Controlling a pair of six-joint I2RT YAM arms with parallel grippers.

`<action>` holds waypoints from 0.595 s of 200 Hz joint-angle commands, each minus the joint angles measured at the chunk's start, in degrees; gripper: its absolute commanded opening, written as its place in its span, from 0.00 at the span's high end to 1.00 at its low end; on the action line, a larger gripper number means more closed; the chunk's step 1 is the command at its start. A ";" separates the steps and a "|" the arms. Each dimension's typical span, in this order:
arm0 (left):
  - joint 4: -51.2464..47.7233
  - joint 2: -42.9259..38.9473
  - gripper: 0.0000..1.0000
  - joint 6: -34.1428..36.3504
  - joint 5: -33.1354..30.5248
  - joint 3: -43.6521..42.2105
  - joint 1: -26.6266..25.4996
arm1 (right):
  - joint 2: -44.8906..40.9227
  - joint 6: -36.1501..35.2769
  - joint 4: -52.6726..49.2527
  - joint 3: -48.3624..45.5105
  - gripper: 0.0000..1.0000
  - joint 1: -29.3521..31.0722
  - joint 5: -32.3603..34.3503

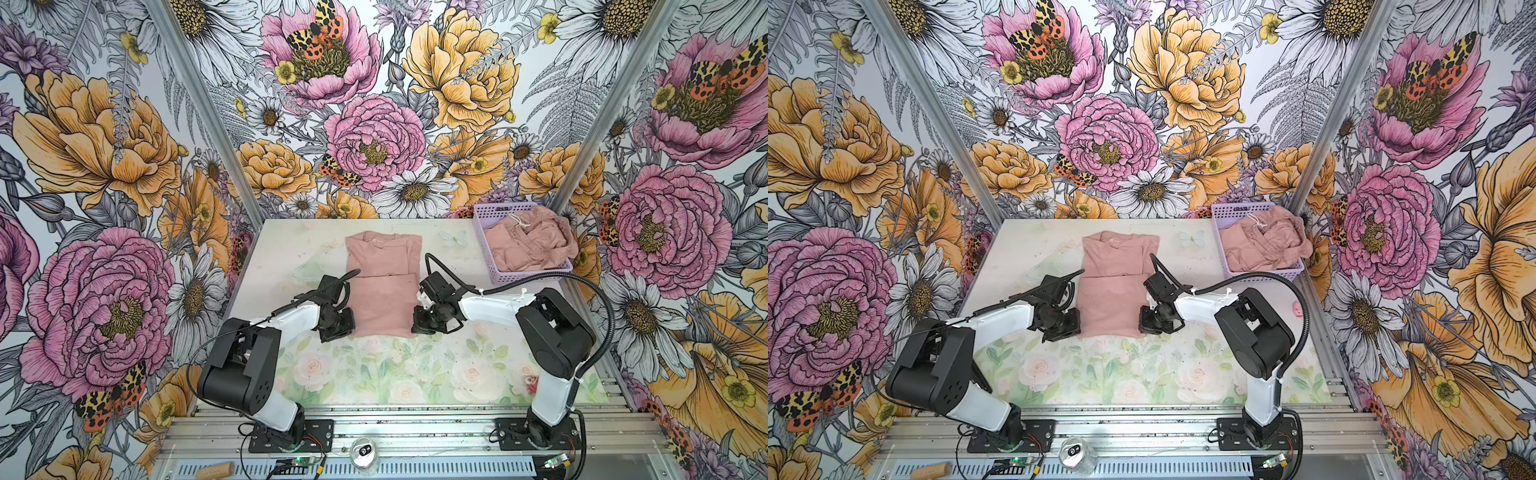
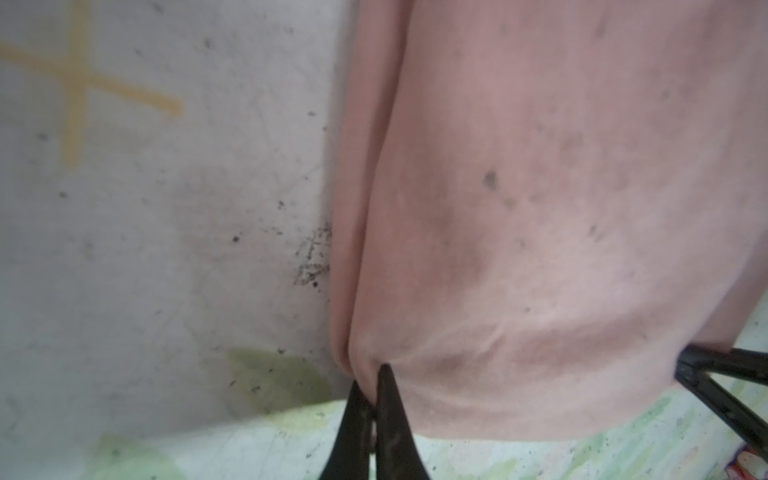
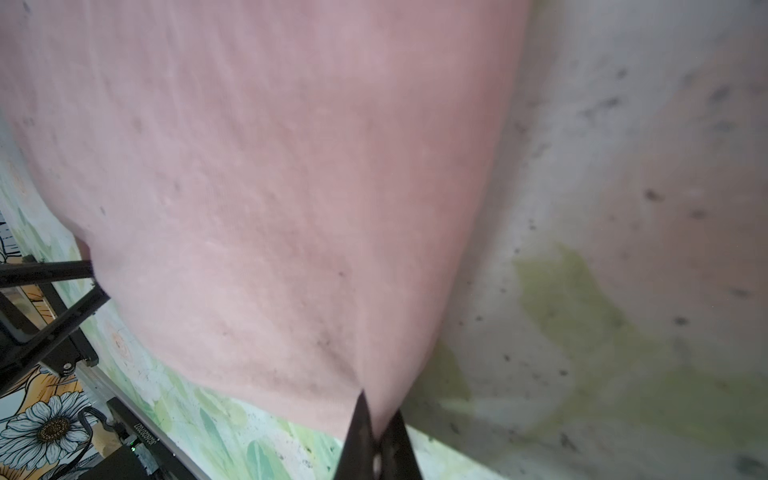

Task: Fold and stack the mixed laundry pile
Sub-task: 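Lift the held edge with both grippers and fold it away from the robot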

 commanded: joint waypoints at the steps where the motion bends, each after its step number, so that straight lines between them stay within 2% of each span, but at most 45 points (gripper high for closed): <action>1: -1.40 2.19 1.00 0.07 -0.80 -3.39 -0.48 | -0.82 -0.35 -0.38 -1.71 1.00 -0.45 0.82; 54: -7.07 -7.97 1.00 -1.88 -1.36 -4.66 -1.06 | -8.19 -1.11 -2.49 -5.78 1.00 -2.08 -1.56; 119: -16.13 -19.88 1.00 -9.48 -2.66 -3.12 -9.92 | -19.25 0.62 -8.20 -10.14 1.00 -0.98 -3.03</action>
